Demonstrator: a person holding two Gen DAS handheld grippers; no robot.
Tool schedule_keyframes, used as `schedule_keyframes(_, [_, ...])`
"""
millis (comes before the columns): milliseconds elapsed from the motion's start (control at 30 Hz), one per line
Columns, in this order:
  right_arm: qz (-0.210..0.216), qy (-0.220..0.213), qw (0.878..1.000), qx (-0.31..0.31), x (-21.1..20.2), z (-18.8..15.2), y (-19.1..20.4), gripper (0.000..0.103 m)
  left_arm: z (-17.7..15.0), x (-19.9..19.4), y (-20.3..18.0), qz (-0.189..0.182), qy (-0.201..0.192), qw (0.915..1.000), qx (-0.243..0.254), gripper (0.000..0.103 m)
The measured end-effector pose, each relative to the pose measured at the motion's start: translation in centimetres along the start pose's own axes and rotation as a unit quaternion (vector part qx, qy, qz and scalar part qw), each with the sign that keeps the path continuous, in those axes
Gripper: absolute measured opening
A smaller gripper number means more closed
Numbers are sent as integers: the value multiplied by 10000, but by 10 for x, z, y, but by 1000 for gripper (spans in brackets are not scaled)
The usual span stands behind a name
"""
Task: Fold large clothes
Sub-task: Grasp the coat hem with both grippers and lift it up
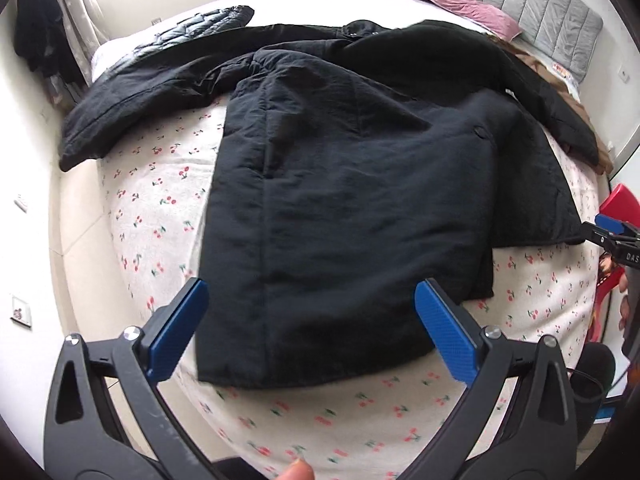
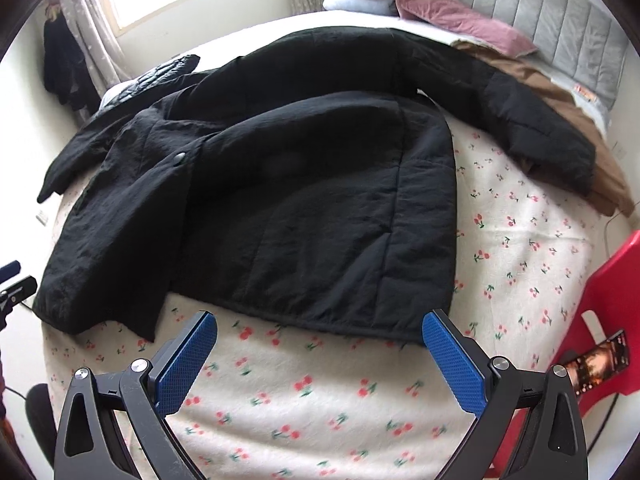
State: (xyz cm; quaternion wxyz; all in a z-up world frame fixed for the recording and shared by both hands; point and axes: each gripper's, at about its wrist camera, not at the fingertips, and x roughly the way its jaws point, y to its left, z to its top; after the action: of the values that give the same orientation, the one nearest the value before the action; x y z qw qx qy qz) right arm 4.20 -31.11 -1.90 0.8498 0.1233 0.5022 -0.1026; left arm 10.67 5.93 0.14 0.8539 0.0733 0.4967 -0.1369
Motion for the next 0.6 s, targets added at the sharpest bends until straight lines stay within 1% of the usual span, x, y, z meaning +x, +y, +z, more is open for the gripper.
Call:
schedule_keyframes(100, [142,189,9996,182,17,11,-34,103,11,12,35,-111,-85,9998,-124,103])
schedule_keyframes(133, [159,334,9990,238,25,13,-44,103,14,15,47,-182,-123,9996,-192,102])
schedule_keyframes(167, [165,589,9975,340,35,15,-56,103,16,19,59,-327,-139,9990,-254,102])
schedule_keyframes(200, [171,733,9961,461,42,16,-65,103,17,25,71,-498,-107,9981,-344,102])
schedule_keyframes(233, [219,816,9945,621,50,17,-76,103,18,31,79,-628,-48,9971,-431,101])
schedule_keyframes(267, [344,865,9929,742,57,18,-85,103,17,39,88,-861,50,9947,-567,99])
schedule_keyframes(300, [442,888,9915,846,62,18,-90,103,16,49,96,-1115,163,9910,-720,97])
schedule_keyframes(333, [580,884,9894,995,68,19,-95,103,14,56,99,-1251,252,9884,-826,96])
schedule_keyframes(400, [683,710,9887,1131,71,20,-97,103,6,75,102,-1669,521,9791,-1034,92])
schedule_keyframes(433, [754,629,9881,1181,72,21,-96,103,3,79,101,-1841,571,9751,-1096,88])
schedule_keyframes(467, [841,588,9871,1226,73,22,-93,103,-2,85,98,-2097,626,9688,-1160,88])
schedule_keyframes(500, [889,577,9867,1234,73,23,-90,103,-8,87,93,-2317,595,9636,-1191,88])
schedule_keyframes(533, [931,568,9869,1193,74,23,-84,103,-12,87,89,-2470,560,9597,-1217,88])
schedule_keyframes(567, [1017,571,9871,1098,74,23,-76,102,-18,88,80,-2739,597,9520,-1229,88])
schedule_keyframes(600, [1090,571,9872,1019,75,23,-69,98,-21,88,74,-2856,645,9488,-1187,88])
